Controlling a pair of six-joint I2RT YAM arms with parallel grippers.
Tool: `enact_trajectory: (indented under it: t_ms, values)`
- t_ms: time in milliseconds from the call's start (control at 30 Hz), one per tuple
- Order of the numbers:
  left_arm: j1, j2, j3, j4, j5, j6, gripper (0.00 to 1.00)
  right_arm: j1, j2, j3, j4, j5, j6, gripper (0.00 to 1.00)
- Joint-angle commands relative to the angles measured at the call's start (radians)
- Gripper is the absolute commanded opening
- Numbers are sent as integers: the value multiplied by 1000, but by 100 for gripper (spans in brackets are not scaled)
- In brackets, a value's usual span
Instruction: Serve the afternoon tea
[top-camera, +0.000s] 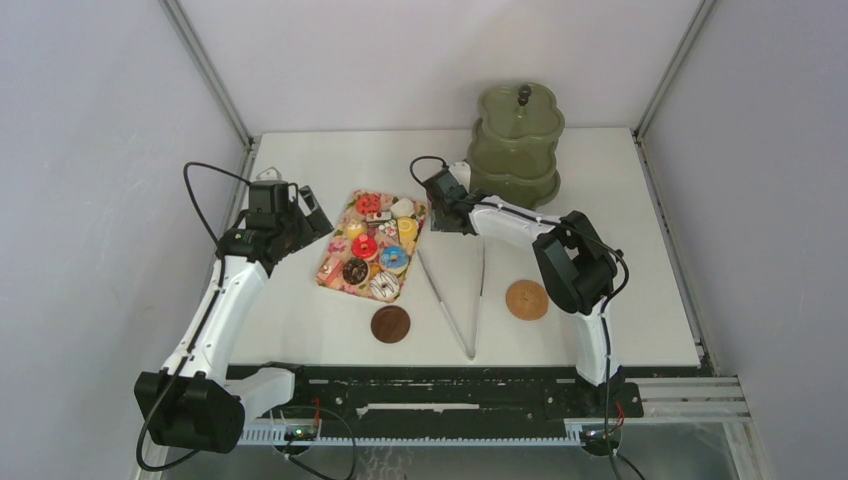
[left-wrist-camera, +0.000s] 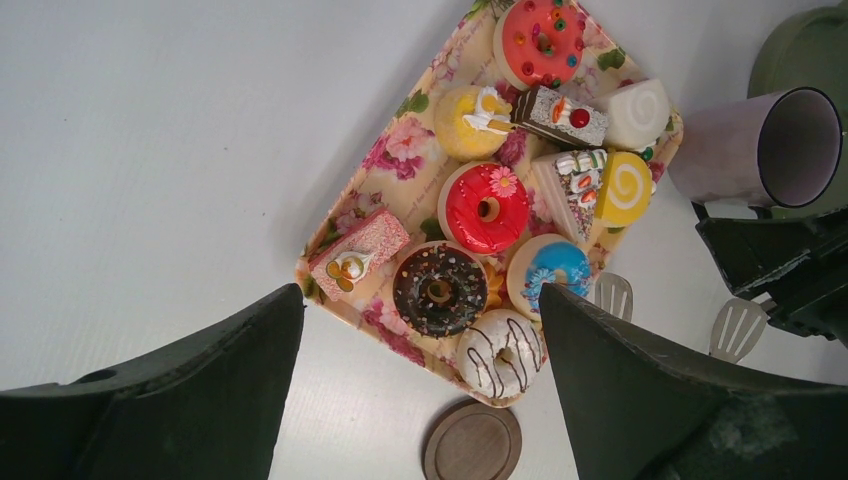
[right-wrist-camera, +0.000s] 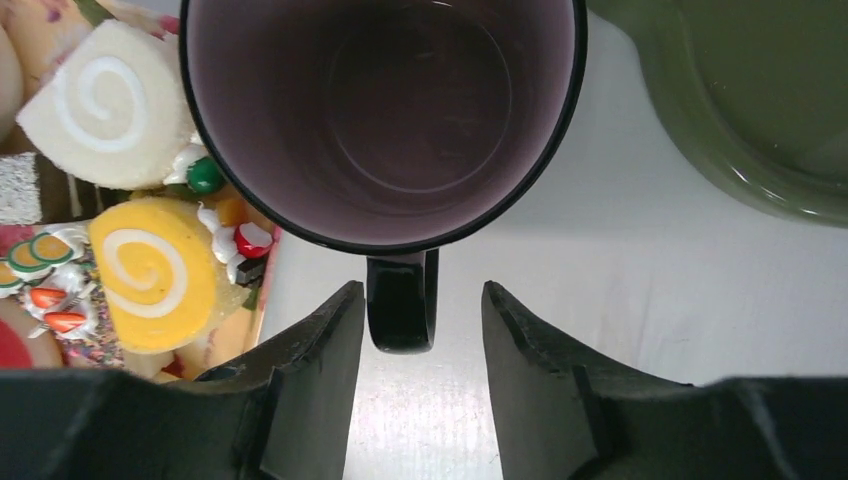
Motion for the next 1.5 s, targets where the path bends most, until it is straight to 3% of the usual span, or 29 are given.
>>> enact_trajectory:
  t_ms: [0,233,333,733,1233,1467]
  values:
    - [-3,-15,19,12,2,24,92,-4,6,46,11,20,-41,52]
    - [-2,-4,16,12,2,25,92,4,-1,50,34,23,-81,22]
    - [-3,-2,16,12,6,26,92,11,-15,41,25,32,-98,0]
    - [-3,-17,9,6,8,23,92,106,-375,-278,131,96,-216,0]
    - [-3,-26,1,13,29,12,92,105,-812,-586,122,294,-89,0]
    - [-3,-32,-4,13,30,9,92,29,-934,-717,118,393,-41,0]
